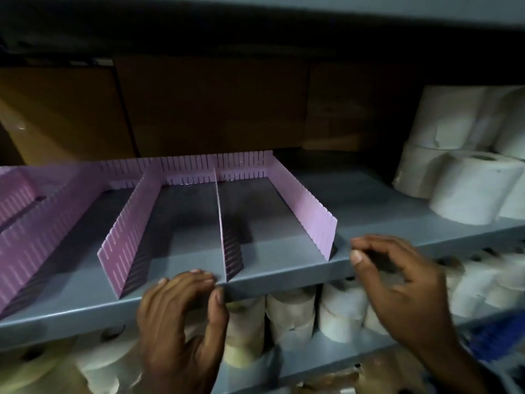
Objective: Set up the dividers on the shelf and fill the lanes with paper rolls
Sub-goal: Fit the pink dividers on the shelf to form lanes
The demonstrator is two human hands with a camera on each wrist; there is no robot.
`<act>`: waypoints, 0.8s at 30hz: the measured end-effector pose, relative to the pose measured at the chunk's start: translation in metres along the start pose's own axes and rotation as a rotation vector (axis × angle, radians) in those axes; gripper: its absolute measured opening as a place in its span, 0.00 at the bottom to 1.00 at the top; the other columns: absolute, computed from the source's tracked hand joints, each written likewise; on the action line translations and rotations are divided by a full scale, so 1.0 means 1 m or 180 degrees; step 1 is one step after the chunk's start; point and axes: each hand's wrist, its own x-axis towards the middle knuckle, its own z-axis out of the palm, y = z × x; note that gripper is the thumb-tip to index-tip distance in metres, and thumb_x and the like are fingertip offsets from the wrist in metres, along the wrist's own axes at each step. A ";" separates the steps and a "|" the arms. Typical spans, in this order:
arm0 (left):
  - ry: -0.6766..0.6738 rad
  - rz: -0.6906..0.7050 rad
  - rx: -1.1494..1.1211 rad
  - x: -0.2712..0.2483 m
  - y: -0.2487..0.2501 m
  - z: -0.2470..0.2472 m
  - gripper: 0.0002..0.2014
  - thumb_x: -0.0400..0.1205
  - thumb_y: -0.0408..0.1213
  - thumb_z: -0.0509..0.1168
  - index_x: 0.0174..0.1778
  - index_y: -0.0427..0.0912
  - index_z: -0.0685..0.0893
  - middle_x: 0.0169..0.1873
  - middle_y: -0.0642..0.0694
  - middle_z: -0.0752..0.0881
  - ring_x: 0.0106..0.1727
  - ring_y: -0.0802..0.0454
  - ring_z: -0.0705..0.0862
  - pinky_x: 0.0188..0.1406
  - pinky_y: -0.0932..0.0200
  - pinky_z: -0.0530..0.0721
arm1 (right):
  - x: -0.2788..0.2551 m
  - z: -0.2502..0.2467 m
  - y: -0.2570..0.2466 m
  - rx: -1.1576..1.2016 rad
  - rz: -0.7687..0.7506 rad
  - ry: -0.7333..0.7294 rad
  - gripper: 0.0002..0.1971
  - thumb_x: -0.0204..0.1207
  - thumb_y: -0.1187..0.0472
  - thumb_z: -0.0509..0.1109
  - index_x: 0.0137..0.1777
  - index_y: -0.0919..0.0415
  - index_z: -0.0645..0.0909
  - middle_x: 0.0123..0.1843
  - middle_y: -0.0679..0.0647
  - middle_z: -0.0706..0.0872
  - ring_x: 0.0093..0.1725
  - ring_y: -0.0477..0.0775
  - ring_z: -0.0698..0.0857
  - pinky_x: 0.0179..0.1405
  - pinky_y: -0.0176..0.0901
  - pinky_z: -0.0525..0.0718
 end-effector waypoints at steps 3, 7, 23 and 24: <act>0.0074 0.0144 0.0004 -0.005 -0.009 0.006 0.08 0.81 0.37 0.70 0.43 0.36 0.90 0.48 0.49 0.89 0.55 0.52 0.87 0.65 0.45 0.77 | -0.019 0.024 0.006 0.0035 -0.0106 0.0304 0.08 0.77 0.59 0.72 0.47 0.64 0.87 0.50 0.50 0.89 0.53 0.52 0.87 0.58 0.54 0.83; 0.0105 0.0112 0.0190 -0.006 -0.005 0.013 0.08 0.82 0.38 0.69 0.43 0.37 0.89 0.45 0.47 0.90 0.52 0.48 0.87 0.67 0.47 0.74 | -0.022 0.039 0.009 -0.0131 -0.0205 0.0495 0.08 0.76 0.58 0.73 0.44 0.63 0.87 0.49 0.49 0.88 0.52 0.52 0.85 0.60 0.63 0.79; 0.0185 0.0103 0.0481 -0.007 -0.003 0.020 0.07 0.84 0.37 0.69 0.43 0.39 0.87 0.45 0.47 0.88 0.47 0.44 0.85 0.58 0.37 0.76 | -0.023 0.069 0.022 -0.0246 -0.0420 0.1169 0.10 0.77 0.59 0.71 0.37 0.64 0.85 0.41 0.54 0.88 0.42 0.63 0.82 0.61 0.51 0.73; 0.0223 0.0106 0.0466 -0.007 -0.003 0.021 0.06 0.84 0.37 0.69 0.43 0.39 0.87 0.45 0.47 0.88 0.47 0.43 0.85 0.58 0.37 0.76 | -0.023 0.069 0.023 -0.0250 -0.0432 0.1175 0.11 0.78 0.59 0.71 0.37 0.64 0.85 0.41 0.54 0.88 0.42 0.64 0.82 0.61 0.52 0.74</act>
